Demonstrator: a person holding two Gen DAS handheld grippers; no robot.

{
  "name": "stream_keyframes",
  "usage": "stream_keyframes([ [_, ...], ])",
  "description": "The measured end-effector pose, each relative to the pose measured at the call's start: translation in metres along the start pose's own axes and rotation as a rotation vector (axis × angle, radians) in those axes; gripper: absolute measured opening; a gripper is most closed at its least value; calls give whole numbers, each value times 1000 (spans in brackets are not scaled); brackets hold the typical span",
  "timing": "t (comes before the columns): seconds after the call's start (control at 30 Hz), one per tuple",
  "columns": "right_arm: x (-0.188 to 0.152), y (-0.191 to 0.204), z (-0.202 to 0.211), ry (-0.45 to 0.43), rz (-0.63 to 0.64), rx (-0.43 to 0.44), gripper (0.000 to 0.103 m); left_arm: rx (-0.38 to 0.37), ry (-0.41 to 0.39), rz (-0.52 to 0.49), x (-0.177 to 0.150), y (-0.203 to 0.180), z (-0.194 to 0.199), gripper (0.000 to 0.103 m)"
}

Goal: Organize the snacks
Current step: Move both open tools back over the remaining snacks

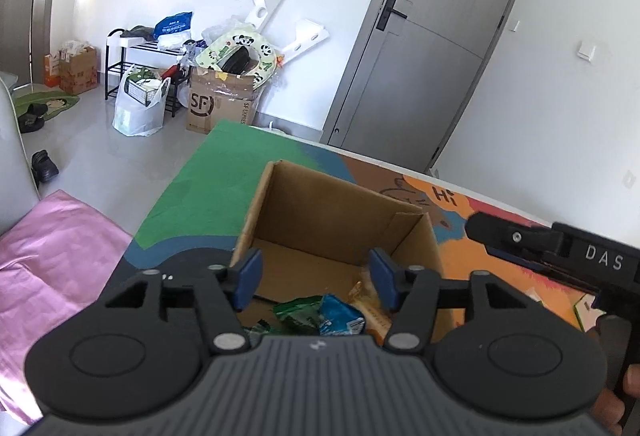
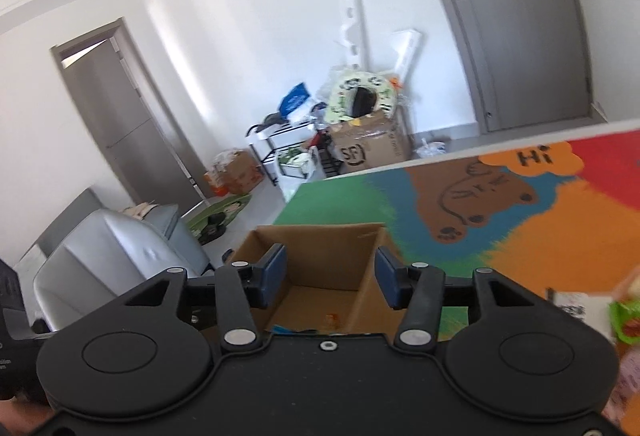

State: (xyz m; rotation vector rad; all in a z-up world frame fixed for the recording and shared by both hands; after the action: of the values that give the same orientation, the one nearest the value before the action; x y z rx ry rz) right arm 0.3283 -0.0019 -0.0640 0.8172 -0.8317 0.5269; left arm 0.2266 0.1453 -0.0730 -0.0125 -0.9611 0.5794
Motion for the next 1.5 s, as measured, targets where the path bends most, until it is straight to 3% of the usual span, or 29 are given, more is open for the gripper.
stream_keyframes([
  [0.1,0,-13,9,-11,-12,-31,57,-1,-7,-5,0,-6,0,76],
  [0.3,-3,-36,26,-31,-38,-78,70,7,-12,-39,-1,-21,0,83],
  [0.6,-8,-65,40,-39,-77,-132,78,-16,-9,-83,-5,-46,-2,85],
  [1.5,-25,-133,99,-73,-142,-266,80,-140,5,-190,-27,-128,1,86],
])
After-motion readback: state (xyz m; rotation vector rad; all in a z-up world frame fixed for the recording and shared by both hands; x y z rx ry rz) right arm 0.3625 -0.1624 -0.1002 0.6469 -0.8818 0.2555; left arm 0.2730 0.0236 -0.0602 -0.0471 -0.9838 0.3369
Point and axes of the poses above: each gripper's, at about its wrist camera, not at the fingertips, and z roughly against the way its jaws point, y to its left, x to its top, the point moved 10 cm from there along -z, roughly the way its jaws point, and after that the axes turned 3 degrees about x, right-handed, at the moved point
